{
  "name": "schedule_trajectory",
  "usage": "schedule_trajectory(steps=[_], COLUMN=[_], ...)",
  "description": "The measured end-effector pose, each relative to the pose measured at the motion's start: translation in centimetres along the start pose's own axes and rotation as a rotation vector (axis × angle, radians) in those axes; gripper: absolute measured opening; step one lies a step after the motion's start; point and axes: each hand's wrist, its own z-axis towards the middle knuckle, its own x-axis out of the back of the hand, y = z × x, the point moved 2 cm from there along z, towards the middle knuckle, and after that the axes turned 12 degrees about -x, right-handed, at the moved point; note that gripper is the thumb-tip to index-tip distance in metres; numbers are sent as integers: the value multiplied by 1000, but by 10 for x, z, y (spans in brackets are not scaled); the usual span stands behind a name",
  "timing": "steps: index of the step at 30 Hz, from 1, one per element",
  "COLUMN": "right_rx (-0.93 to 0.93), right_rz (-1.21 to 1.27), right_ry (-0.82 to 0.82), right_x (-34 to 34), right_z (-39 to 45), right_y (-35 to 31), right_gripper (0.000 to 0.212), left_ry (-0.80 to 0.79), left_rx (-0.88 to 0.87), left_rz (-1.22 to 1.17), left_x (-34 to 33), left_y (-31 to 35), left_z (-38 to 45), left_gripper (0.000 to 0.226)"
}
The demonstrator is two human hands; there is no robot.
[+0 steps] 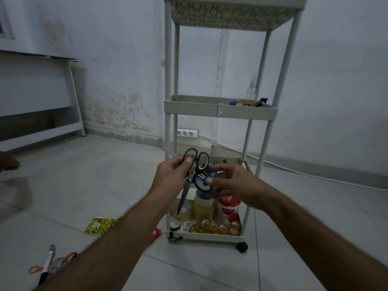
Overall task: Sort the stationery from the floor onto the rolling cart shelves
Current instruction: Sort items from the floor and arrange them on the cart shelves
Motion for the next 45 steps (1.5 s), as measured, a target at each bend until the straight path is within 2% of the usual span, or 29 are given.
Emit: schedule_trajectory(steps=[4,8,12,15,18,22,25,29,35,42,45], right_rx=[58,191,302,334,276,262,256,199,170,28,-97], right_rz=[240,357,403,379,253,103,101,209,136,-157,-294], right_ry=[55,208,397,521,602,686,628,544,569,471,437], right_x=[0,14,43,67,81,97,113,125,124,89,80], right_z=[-10,-20,-26,-23,-6,27,56,93,136,180,194], right_y=[-18,-54,-98,-127,-150,-191,-217,-233,-239,-219,-207], right_gripper=[32,21,10,8,16,13,11,27,36,21,11], left_ry=[-12,-53,0,44,71,142,181,116,67,76,88], left_rx=[-30,-71,-134,-184,-203,-210,-202,-166,-177,-213,-212], left_rz=[-29,-63,-88,-82,-20,-2,-17,-13,-30,96,78], left_x=[-12,-26,-27,-20,-17,-13,-5,-3,-3,11,17], left_y=[33,75,108,129,145,160,166,167,173,162,161], left_z=[3,13,35,55,76,98,110,123,136,147,147], left_gripper=[18,18,22,18,15,18,18,22,22,22,22])
